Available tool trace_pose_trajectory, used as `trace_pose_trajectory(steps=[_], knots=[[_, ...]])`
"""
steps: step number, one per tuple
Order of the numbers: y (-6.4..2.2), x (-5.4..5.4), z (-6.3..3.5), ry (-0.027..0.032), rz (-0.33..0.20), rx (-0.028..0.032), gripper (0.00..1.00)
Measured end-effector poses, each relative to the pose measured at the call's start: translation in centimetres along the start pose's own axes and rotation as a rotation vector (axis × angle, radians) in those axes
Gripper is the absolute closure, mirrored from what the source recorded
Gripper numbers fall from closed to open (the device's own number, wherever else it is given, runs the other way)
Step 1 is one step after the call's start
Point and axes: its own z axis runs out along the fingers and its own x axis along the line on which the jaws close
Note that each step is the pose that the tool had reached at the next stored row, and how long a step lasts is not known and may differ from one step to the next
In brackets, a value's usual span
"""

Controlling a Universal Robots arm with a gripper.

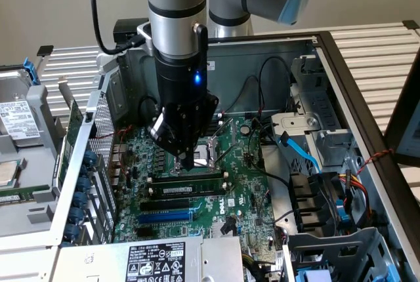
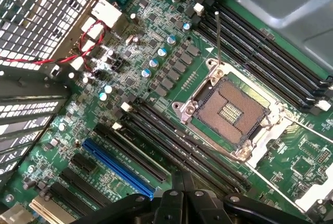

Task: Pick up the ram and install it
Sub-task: 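Press down the ram until it locks into place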

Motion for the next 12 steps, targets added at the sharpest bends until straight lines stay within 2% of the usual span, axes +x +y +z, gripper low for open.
trace_pose_trajectory(steps=[12], knots=[[0.00,0.00,0.01,0.0050,0.178,-0.0067,0.90]])
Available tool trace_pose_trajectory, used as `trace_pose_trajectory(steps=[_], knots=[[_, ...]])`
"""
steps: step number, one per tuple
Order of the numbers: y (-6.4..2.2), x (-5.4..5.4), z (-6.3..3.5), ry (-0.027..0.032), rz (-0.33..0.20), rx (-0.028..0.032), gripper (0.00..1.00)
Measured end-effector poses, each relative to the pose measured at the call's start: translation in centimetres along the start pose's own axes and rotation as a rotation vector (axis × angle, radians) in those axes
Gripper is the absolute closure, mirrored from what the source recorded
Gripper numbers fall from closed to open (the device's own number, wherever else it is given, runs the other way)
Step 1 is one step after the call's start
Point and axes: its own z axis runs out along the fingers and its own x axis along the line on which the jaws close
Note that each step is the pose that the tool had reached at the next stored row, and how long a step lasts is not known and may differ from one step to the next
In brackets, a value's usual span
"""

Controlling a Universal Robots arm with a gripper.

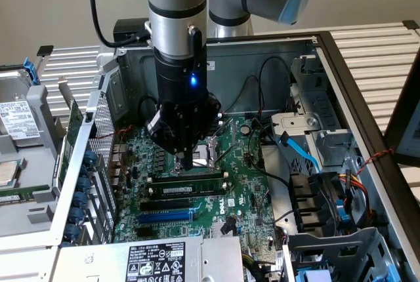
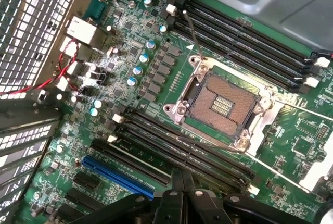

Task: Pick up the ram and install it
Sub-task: 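Press down the ram until it locks into place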

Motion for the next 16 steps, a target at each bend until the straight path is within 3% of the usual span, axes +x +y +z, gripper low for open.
trace_pose_trajectory(steps=[9,16], knots=[[0.00,-0.01,0.02,0.0007,0.127,-0.0038,0.90],[0.00,-0.01,0.02,-0.0142,0.193,0.0037,0.90]])
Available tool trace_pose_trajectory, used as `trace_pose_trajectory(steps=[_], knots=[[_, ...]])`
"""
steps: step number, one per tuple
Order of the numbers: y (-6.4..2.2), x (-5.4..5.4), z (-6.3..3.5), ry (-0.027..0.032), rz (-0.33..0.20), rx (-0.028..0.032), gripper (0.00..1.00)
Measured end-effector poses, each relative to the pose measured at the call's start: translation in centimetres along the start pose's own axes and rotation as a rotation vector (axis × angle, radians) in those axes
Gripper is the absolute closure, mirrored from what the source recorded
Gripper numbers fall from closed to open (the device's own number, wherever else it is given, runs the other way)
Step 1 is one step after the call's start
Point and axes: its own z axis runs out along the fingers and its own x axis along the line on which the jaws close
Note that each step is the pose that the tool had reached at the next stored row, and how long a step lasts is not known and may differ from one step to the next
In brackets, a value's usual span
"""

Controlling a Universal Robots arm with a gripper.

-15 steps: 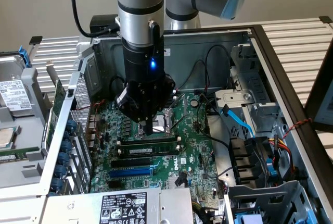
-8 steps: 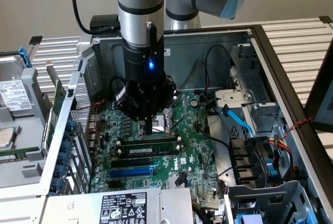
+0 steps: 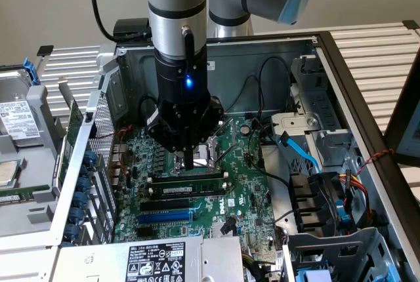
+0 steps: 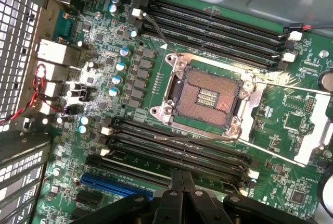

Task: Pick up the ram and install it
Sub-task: 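Press down the ram until it locks into place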

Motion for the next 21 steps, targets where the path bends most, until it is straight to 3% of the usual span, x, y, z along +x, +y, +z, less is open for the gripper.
trace_pose_trajectory(steps=[5,10,13,16,21], knots=[[0.00,0.01,-0.01,0.0031,0.052,0.0057,0.90],[0.00,-0.02,-0.01,0.0023,0.074,0.0272,0.90],[-0.01,-0.03,-0.01,-0.0001,0.087,0.0357,0.90],[-0.01,-0.03,-0.01,-0.0029,0.108,0.0369,0.90],[-0.01,-0.03,-0.01,-0.0008,0.159,0.0363,0.90]])
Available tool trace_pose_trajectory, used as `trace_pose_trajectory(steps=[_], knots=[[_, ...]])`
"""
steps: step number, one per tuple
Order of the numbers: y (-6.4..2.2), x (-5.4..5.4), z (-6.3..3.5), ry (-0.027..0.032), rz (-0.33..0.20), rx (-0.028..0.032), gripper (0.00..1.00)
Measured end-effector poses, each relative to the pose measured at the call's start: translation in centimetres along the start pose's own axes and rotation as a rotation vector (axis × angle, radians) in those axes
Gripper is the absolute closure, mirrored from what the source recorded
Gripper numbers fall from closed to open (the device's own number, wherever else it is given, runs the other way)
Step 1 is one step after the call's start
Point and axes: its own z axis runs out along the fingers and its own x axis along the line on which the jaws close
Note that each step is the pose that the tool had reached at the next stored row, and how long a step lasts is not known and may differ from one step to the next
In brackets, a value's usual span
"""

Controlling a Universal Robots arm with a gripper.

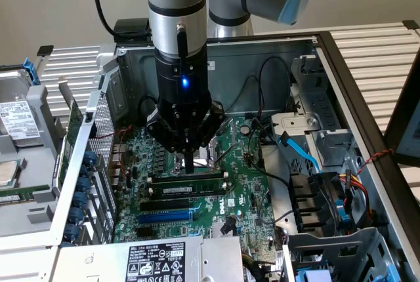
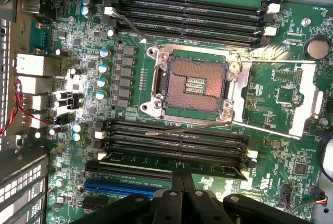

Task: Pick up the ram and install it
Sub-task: 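Press down the ram until it locks into place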

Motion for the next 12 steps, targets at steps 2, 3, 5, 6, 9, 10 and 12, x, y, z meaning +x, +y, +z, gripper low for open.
trace_pose_trajectory(steps=[2,3,5,6,9,10,12], knots=[[0.00,-0.01,0.01,-0.0004,0.012,-0.0008,0.90],[0.00,-0.01,0.01,-0.0010,0.017,-0.0017,0.90],[-0.01,-0.02,0.01,-0.0012,0.029,-0.0050,0.90],[-0.02,-0.02,0.01,-0.0012,0.031,-0.0081,0.90],[-0.02,-0.02,0.01,-0.0012,0.031,-0.0081,0.90],[-0.02,-0.02,0.01,-0.0011,0.031,-0.0081,0.90],[-0.02,-0.01,0.01,-0.0011,0.031,-0.0081,0.90]])
